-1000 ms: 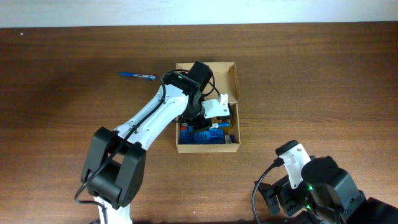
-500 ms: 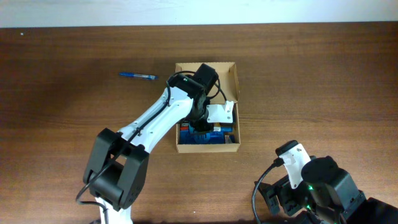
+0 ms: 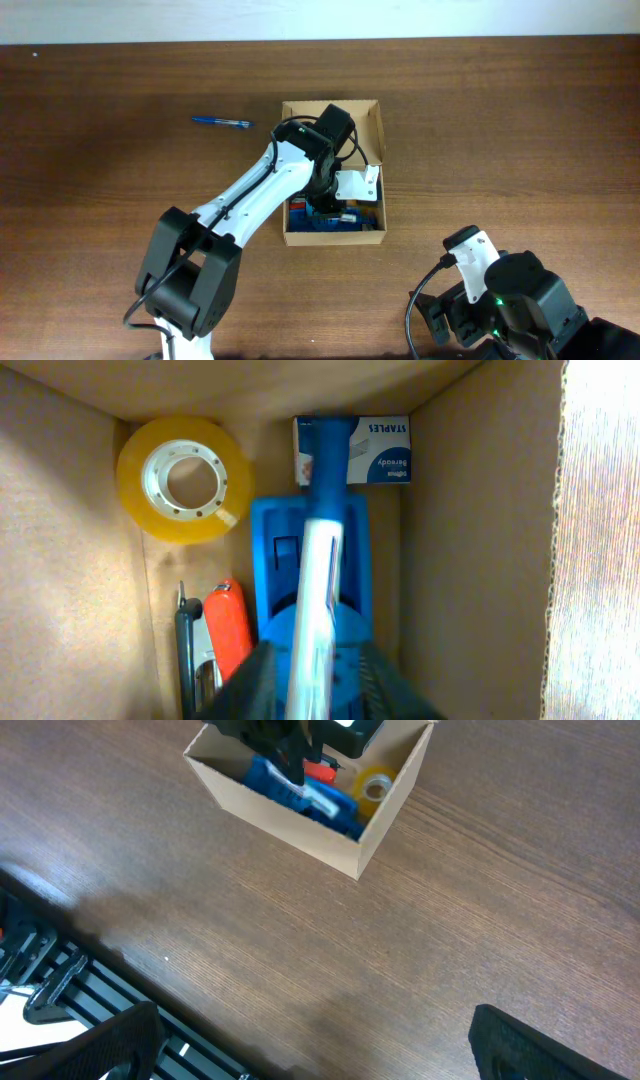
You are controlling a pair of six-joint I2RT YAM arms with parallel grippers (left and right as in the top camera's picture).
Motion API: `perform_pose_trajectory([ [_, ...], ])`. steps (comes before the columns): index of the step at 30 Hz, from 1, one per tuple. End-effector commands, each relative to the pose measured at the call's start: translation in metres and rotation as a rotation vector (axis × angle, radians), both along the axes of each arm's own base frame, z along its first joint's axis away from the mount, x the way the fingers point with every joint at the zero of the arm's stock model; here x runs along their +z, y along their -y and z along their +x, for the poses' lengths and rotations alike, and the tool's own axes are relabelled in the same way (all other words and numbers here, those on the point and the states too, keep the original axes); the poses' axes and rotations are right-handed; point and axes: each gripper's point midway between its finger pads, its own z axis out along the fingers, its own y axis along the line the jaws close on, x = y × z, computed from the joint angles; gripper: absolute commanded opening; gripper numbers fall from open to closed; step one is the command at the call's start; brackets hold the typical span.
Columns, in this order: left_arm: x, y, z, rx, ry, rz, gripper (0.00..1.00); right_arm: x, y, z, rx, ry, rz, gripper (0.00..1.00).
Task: Pack container
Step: 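Carry the marker into the box and release it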
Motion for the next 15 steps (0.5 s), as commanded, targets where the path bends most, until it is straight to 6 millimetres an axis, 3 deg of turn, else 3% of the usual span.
perform_pose_trajectory([
  [1, -0.002, 0.003, -0.002, -0.021, -0.008, -0.005, 0.3, 0.005, 0.001, 0.001, -0.014, 0.016, 0.012, 0.99],
  [11, -0.002, 0.003, -0.002, -0.002, -0.014, -0.003, 0.32, 0.005, 0.001, 0.001, -0.014, 0.016, 0.012, 0.99],
  [15, 0.013, 0.007, 0.007, 0.077, -0.003, -0.022, 0.3, 0.005, 0.001, 0.001, -0.014, 0.016, 0.012, 0.99],
])
